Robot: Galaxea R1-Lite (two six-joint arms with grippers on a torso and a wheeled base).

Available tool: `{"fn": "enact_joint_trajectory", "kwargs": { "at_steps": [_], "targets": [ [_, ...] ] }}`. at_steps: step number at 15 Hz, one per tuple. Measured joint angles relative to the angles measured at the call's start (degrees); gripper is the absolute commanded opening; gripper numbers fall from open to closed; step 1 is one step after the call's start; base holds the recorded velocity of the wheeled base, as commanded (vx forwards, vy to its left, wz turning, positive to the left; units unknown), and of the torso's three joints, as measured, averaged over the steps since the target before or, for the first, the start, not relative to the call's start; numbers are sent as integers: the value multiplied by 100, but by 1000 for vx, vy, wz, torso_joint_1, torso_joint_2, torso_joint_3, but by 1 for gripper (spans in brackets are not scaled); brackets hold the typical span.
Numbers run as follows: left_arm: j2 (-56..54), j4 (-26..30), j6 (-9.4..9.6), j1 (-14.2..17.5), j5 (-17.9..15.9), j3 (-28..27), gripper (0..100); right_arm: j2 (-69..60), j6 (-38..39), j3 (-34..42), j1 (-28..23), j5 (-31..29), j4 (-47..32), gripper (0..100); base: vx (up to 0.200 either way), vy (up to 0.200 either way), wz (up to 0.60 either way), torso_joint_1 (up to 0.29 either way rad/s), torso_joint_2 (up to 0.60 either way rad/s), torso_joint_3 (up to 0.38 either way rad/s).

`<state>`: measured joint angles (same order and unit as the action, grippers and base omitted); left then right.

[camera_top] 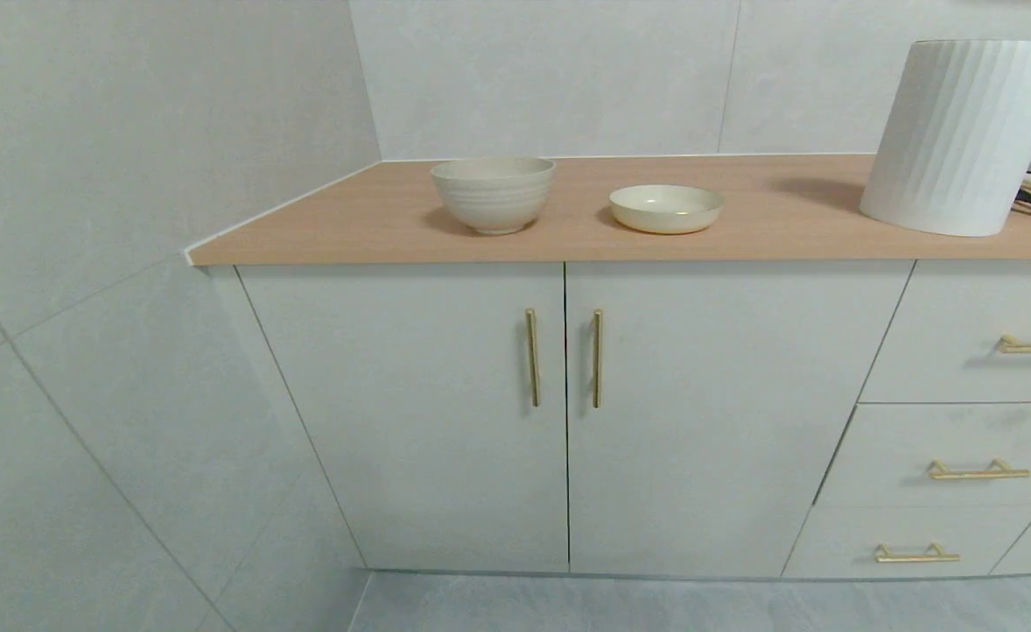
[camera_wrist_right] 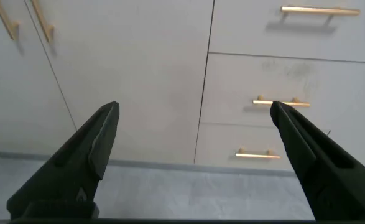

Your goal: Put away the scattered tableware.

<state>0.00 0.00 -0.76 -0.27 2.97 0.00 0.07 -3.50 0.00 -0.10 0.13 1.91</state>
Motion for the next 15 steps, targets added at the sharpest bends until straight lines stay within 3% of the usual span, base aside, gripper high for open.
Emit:
{"fn": "enact_joint_trajectory", "kwargs": {
  "at_steps": [2,6,10,15],
  "targets": [
    [0,0,0,0,0,0,100,4,52,-18,0,71,163,100,0,0,0,0,0,0],
    [0,0,-2,0,2,0,100,656,143,-584,78,1289,312,100,0,0,0,0,0,0],
    [0,0,-2,0,0,0,100,2478,169,-1273,238,2282,273,100,0,0,0,0,0,0],
    [0,0,0,0,0,0,100,5103,268,-2566,1134,2627,545,100,0,0,0,0,0,0]
  ]
}}
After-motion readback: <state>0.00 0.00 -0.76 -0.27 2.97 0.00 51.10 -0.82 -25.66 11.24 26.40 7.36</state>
